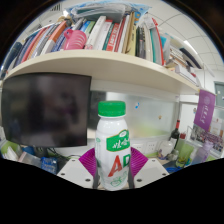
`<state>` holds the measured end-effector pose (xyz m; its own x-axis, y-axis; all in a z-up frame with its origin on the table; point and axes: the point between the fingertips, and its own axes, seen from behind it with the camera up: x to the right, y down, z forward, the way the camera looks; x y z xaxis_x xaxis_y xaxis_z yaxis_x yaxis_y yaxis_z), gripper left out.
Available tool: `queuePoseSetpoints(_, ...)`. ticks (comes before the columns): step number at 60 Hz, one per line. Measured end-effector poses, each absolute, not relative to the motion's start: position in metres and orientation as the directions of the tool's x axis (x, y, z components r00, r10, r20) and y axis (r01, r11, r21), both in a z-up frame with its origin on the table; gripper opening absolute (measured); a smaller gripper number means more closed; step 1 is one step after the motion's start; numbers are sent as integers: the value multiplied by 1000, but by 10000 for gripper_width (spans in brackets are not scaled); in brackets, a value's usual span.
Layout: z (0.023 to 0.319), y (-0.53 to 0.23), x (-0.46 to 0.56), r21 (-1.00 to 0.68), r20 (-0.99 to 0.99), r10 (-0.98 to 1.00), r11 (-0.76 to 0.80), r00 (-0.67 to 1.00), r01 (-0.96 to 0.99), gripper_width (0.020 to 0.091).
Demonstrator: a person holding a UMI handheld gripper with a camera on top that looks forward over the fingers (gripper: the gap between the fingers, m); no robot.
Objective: Pour water
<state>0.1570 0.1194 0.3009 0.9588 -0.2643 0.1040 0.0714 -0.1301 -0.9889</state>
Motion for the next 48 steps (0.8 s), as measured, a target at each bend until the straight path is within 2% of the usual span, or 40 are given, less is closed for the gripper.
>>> queuePoseSetpoints(16,197,117,222,-977,62,-329,-215,942,-11,414)
queuePoseSetpoints(29,133,123,231,-964,52,-323,-263,945,-37,417)
queuePoseSetpoints(33,120,125,227,-964,32,-304,-262,952,-51,431)
queuePoseSetpoints(39,122,127,221,-976,14,-281,-213,959,-49,449)
queuePoseSetpoints(48,124,126,221,-981,-10,-269,-185,963,-62,529)
